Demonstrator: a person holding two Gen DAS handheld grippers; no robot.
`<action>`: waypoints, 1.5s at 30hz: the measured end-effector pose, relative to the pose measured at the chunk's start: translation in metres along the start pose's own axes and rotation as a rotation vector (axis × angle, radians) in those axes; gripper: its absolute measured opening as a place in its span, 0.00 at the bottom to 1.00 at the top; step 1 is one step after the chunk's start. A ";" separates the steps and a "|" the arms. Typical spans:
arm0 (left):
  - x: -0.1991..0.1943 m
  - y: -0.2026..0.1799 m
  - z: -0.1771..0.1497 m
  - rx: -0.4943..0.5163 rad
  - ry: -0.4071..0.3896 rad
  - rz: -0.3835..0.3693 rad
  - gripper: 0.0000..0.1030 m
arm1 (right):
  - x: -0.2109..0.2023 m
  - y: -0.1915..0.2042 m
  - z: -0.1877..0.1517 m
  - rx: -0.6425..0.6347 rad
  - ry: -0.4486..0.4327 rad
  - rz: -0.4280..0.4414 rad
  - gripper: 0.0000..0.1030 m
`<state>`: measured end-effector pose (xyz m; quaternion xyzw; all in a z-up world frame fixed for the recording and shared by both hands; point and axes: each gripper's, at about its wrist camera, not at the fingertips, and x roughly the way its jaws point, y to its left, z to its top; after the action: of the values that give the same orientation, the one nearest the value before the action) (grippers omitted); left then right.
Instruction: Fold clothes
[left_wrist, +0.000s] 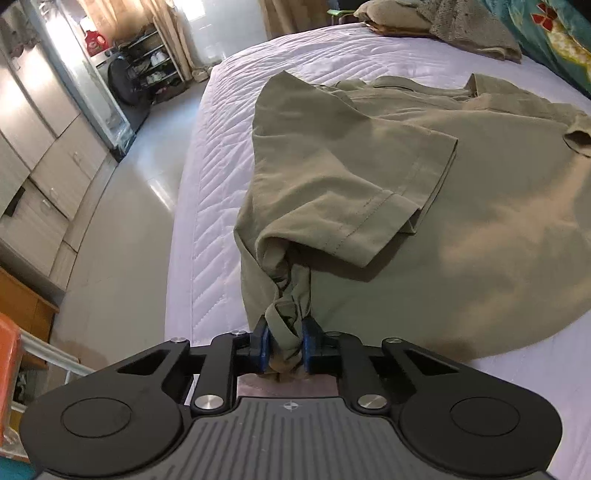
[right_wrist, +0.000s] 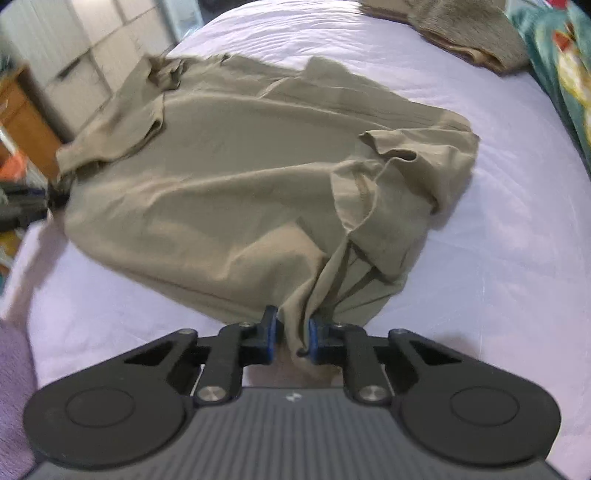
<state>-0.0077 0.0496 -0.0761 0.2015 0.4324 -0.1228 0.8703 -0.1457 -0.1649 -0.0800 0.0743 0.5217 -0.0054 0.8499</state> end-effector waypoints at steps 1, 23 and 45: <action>-0.001 0.001 0.001 -0.011 0.001 -0.005 0.14 | -0.001 0.002 0.000 -0.010 0.002 -0.003 0.13; -0.108 -0.054 -0.036 -0.050 0.270 -0.185 0.21 | -0.059 -0.090 -0.010 -0.215 0.374 0.071 0.35; 0.036 -0.018 0.124 -0.257 0.060 -0.074 0.57 | 0.047 -0.150 0.142 0.166 0.109 0.136 0.78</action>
<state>0.0941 -0.0246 -0.0413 0.0759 0.4776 -0.0921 0.8704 -0.0116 -0.3289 -0.0769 0.1798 0.5585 0.0134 0.8097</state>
